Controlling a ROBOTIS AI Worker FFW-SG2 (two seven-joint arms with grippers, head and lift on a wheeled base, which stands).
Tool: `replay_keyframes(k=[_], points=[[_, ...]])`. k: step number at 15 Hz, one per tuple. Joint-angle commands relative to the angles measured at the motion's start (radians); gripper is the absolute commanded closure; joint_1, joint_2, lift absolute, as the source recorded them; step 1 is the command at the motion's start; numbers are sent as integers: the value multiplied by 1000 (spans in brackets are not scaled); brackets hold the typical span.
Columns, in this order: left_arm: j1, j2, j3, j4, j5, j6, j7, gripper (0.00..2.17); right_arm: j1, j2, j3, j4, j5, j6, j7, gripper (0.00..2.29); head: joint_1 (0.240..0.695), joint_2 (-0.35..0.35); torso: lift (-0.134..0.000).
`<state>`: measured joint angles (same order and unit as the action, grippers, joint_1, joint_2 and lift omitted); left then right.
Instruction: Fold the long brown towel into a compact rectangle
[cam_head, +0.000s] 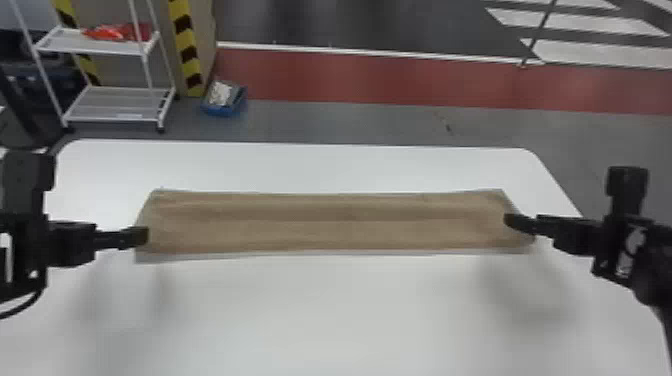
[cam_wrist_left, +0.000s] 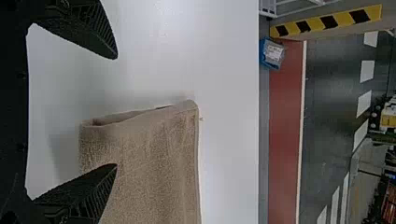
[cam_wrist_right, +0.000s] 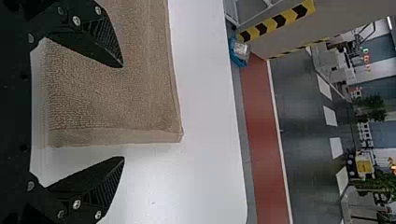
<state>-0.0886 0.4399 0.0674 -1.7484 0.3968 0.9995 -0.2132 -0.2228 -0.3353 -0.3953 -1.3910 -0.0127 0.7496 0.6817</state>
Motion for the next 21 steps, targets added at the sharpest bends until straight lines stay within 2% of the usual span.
replay_keyframes(k=[1, 3, 5, 8, 10, 13, 16, 18, 21], points=[[-16, -3, -8, 18, 2, 0, -3, 70, -4, -8, 1, 12, 4, 11, 10, 218, 695, -121, -123], [-22, -4, -15, 23, 1, 0, -5, 73, -13, -11, 3, 29, 13, 38, 24, 221, 695, -126, -123], [-25, -6, -15, 23, 2, 0, -8, 93, -16, -18, 9, 36, 16, 38, 30, 390, 695, -130, -123], [-40, -6, -23, 29, 7, 3, -14, 144, -26, -18, 12, 41, 23, 41, 44, 407, 695, -131, -123], [-43, -6, -35, 32, 7, 9, -17, 286, -27, -18, 15, 41, 23, 41, 48, 407, 695, -131, -123], [-49, -6, -44, 32, 5, 89, -37, 707, -29, -22, 15, 47, 23, 41, 58, 410, 695, -138, -123], [-51, -6, -41, 26, 7, 110, -25, 1359, -33, -25, 15, 55, 22, 41, 73, 670, 695, -145, -123], [-49, -7, -34, 13, 11, 113, -25, 1420, -33, -25, 13, 56, 17, 41, 76, 974, 695, -144, -123], [-48, -6, -20, 12, 28, 113, -23, 1420, -33, -27, 7, 56, 10, 38, 85, 974, 695, -141, -123]])
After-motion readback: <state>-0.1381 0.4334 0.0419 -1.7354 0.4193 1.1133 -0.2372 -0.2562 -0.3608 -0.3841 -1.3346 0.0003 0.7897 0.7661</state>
